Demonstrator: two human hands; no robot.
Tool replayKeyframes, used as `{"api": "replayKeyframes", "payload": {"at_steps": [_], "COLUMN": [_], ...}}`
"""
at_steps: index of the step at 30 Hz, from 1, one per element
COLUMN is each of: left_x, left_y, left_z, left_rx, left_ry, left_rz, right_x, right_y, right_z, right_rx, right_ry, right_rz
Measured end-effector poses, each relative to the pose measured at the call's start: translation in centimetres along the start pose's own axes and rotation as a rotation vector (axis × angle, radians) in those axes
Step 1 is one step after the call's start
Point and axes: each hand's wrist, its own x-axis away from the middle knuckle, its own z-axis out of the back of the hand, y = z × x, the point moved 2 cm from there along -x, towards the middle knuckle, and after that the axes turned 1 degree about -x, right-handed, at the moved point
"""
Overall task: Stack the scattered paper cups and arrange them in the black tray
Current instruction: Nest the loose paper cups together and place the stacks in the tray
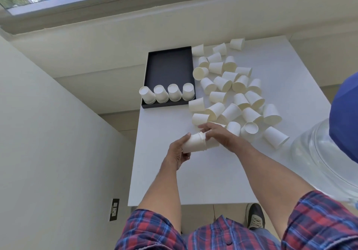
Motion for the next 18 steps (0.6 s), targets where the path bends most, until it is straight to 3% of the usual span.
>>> {"api": "replayKeyframes", "payload": {"at_steps": [4, 8, 12, 18], "left_x": [0.6, 0.9, 0.5, -0.3], "left_y": [0.6, 1.3, 1.8, 2.2], "left_z": [-1.0, -1.8, -1.6, -1.9], "left_rx": [0.016, 0.113, 0.119, 0.115], "left_ry": [-0.126, -0.165, -0.112, 0.089], "left_rz": [0.03, 0.041, 0.021, -0.054], "right_x": [-0.7, -1.3, -1.4, -1.5], "right_y": [-0.6, -1.4, -1.8, -1.6], "right_z": [-1.1, -1.9, -2.0, -2.2], "right_rx": [-0.22, -0.24, -0.142, -0.025], "right_ry": [-0.056, -0.098, -0.103, -0.107], "right_rz": [-0.001, 0.026, 0.035, 0.09]}}
